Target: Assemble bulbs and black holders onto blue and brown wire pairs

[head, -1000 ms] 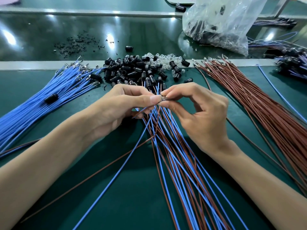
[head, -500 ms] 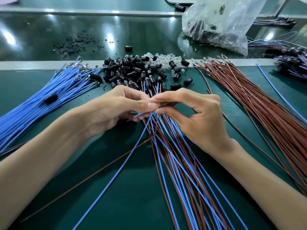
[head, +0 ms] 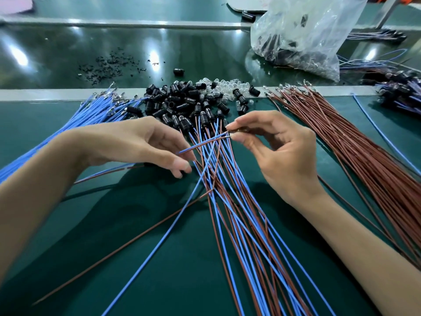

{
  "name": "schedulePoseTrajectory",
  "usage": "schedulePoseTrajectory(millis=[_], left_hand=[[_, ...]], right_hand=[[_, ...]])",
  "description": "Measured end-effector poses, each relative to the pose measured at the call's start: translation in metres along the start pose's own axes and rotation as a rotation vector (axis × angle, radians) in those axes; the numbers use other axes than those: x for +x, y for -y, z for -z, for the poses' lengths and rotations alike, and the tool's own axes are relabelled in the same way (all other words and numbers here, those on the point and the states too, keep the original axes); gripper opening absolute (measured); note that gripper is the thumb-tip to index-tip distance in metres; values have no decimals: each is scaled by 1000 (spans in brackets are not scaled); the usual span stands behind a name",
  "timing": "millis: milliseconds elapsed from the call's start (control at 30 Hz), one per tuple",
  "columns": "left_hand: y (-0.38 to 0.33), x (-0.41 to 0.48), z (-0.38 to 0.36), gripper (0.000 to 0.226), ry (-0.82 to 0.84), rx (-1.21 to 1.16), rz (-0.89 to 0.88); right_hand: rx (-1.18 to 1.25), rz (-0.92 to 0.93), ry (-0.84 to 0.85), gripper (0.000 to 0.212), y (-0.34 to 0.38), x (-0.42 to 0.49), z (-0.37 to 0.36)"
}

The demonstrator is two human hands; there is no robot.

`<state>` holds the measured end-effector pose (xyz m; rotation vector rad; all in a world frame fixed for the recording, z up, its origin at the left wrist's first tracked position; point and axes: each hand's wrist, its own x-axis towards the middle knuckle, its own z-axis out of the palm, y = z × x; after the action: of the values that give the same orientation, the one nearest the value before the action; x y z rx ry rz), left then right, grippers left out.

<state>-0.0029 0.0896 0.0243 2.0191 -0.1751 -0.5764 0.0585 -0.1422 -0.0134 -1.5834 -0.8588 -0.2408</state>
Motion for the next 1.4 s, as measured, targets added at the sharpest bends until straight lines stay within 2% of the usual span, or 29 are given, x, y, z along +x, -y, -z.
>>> schedulePoseTrajectory(millis=[233, 400, 467, 600, 767, 900, 1000, 1100, 1233, 1333, 1400], left_hand=[[8, -8, 17, 42, -61, 89, -20], [8, -11, 21, 20, -48, 236, 54], [7, -11, 21, 20, -61, 190, 51], [7, -9, 20, 35, -101, 119, 22], [5, -8, 19, 39, -107, 130, 128], [-3, -4, 6, 28, -159, 83, -16], [-9, 4, -9, 23, -260, -34, -99], [-16, 13, -24, 25, -328, -95, -150], [-19, 17, -33, 30, -343, -110, -181], [-19, 13, -25, 35, -322, -131, -135], [-19, 11, -24, 29, -323, -117, -130]], right_hand=[[96, -91, -45, 25, 1, 4, 2], [145, -133, -82, 24, 1, 5, 5], [146, -139, -79, 24, 2, 5, 6], [149, -154, -68, 23, 3, 5, 6], [150, -151, -56, 22, 3, 4, 4], [162, -152, -46, 22, 3, 4, 4], [173, -156, -20, 22, 3, 3, 3], [186, -144, 11, 23, 5, 1, -1], [179, -129, 34, 24, 6, -1, -4], [182, -133, 13, 25, 6, 0, -3], [182, -134, 26, 25, 6, -1, -5]])
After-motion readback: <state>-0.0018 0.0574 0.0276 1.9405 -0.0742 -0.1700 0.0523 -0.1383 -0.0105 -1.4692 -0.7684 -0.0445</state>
